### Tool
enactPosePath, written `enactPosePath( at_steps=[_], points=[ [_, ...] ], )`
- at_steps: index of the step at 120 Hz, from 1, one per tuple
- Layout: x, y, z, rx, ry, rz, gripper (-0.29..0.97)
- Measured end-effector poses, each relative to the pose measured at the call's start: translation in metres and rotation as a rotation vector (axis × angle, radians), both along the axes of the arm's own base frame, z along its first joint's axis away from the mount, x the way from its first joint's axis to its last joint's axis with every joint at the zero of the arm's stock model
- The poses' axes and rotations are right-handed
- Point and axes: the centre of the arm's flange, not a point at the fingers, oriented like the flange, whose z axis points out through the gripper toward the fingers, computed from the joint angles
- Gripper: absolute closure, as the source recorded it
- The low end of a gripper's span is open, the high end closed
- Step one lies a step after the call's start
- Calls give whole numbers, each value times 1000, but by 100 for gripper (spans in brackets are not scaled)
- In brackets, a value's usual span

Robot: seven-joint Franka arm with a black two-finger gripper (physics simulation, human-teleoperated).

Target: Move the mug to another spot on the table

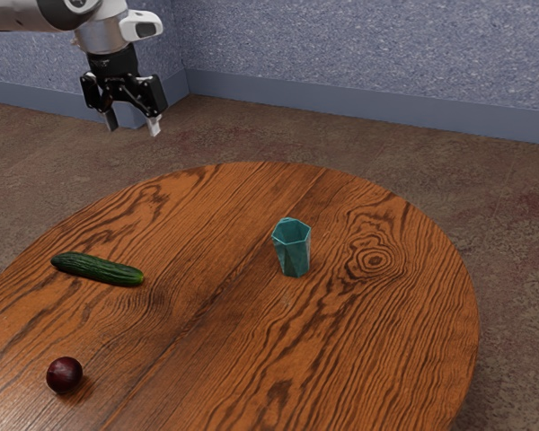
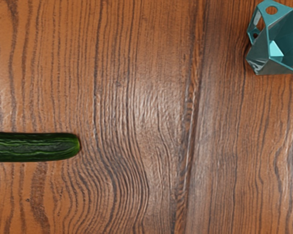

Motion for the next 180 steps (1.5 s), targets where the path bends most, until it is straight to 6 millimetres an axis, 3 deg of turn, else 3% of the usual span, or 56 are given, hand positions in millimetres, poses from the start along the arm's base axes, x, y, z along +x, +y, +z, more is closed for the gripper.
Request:
enactPosePath(
  at_steps=[20,63,76,85,108,131,156,180],
  points=[
    [4,-2,-7,-4,12,-3,2],
    [67,-24,-134,-48,118,120,2],
    [83,-36,-169,-43,125,178,2],
    [104,-48,-185,-69,98,216,2],
    [131,-91,-205,-105,61,301,2],
    [158,-127,-241,-102,46,349,2],
    [164,-143,-264,-115,54,415,2],
    [169,-147,-262,-138,19,468,2]
  ],
)
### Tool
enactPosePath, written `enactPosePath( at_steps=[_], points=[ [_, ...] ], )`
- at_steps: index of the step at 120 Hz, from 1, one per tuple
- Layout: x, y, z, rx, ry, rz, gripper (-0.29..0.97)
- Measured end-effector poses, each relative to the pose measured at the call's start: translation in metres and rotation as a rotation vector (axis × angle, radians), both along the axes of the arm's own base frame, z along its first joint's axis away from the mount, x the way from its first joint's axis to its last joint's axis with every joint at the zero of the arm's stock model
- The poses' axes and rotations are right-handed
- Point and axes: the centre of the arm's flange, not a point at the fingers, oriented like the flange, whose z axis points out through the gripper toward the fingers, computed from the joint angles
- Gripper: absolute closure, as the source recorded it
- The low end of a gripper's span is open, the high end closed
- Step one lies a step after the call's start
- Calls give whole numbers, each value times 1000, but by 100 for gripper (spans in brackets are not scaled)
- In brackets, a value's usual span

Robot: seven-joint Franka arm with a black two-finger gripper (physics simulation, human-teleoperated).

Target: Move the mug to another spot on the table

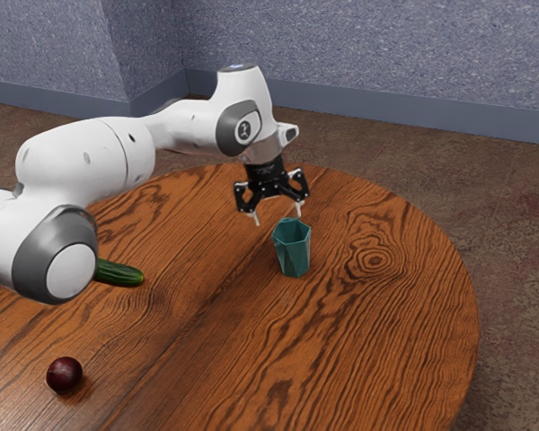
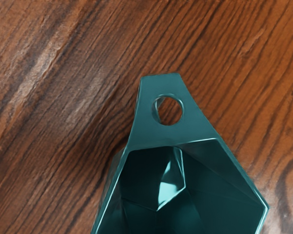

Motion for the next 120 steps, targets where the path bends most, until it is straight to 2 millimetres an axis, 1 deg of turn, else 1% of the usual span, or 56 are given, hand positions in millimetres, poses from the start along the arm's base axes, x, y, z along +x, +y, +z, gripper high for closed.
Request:
enactPosePath(
  at_steps=[16,20,32,50,60,68,76,88,95,104,120],
  points=[
    [4,4,10,-5,-32,34,2],
    [7,8,2,-7,-25,46,2],
    [23,23,-21,-40,-20,78,2],
    [33,32,-27,-67,-19,95,3],
    [34,28,-28,-81,-18,85,3],
    [35,19,-35,-88,-10,65,4],
    [36,18,-39,-83,-7,57,4],
    [41,17,-37,-64,-27,54,4],
    [44,10,-36,-47,-48,46,4],
    [46,5,-38,-21,-58,40,4],
    [47,6,-47,13,-53,40,3]
  ],
)
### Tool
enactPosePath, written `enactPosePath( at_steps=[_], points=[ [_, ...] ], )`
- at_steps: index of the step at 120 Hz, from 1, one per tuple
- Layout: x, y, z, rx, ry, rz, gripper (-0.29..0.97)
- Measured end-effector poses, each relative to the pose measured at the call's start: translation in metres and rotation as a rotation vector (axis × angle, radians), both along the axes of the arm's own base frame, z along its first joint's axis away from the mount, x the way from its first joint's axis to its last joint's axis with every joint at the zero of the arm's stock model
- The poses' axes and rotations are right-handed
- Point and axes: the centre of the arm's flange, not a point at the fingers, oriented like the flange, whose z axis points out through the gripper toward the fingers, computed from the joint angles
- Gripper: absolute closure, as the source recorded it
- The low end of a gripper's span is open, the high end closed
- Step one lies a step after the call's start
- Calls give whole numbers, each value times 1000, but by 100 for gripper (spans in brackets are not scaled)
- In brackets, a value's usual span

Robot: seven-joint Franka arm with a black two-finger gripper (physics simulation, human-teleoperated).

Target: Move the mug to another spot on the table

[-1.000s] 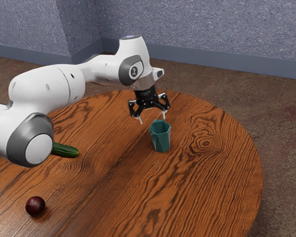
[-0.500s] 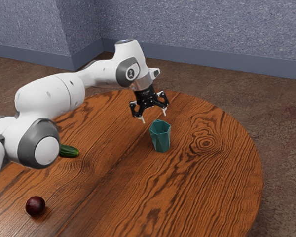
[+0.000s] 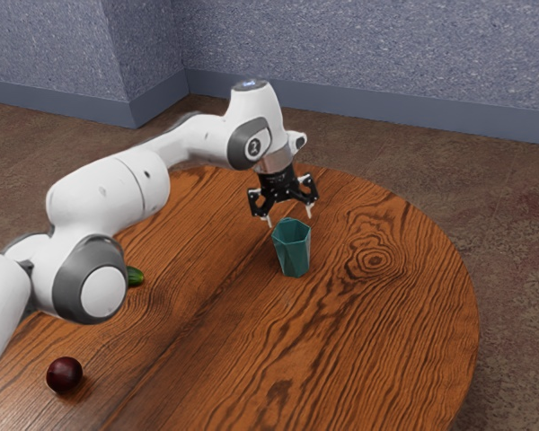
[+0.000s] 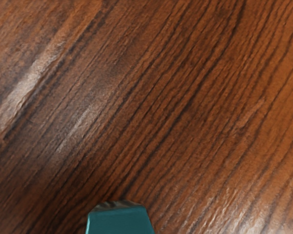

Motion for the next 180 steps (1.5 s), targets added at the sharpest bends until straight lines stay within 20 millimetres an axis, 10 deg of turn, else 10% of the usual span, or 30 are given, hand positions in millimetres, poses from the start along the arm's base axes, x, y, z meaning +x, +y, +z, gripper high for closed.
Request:
enactPosePath(
  at_steps=[127,180],
  points=[
    [0,-4,-34,-23,32,18,45],
    [-20,65,4,-279,210,175,63]
  ],
)
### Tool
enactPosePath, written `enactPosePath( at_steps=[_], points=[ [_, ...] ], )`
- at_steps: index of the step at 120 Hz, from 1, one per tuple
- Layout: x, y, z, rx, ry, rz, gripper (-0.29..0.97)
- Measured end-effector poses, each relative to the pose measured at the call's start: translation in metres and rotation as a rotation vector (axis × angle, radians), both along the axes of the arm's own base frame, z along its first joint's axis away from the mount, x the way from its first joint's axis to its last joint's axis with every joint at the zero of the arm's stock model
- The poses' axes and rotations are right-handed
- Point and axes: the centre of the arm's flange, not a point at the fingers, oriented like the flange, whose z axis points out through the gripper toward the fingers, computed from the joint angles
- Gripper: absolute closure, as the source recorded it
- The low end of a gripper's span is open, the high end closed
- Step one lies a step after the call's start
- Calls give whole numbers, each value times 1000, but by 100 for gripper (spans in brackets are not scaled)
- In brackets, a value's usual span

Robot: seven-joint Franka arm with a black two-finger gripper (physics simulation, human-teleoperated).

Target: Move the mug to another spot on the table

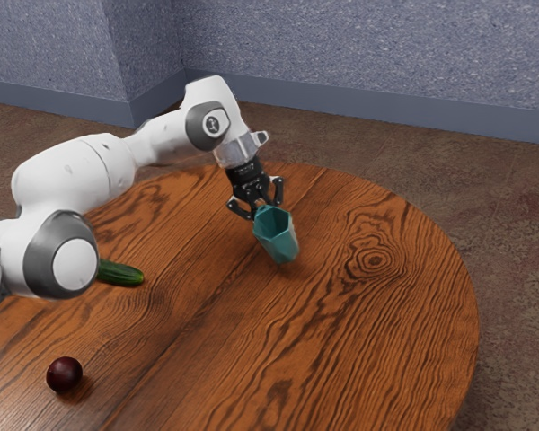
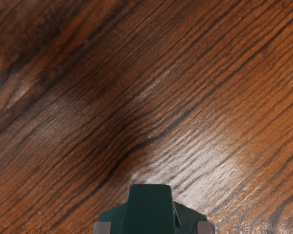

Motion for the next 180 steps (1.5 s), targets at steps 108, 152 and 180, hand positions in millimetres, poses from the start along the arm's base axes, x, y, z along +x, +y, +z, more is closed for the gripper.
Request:
enactPosePath(
  at_steps=[108,152,180],
  points=[
    [-132,95,-44,-154,348,366,74],
    [-136,114,-68,-149,342,401,75],
    [-138,117,-75,-149,343,405,75]
  ],
)
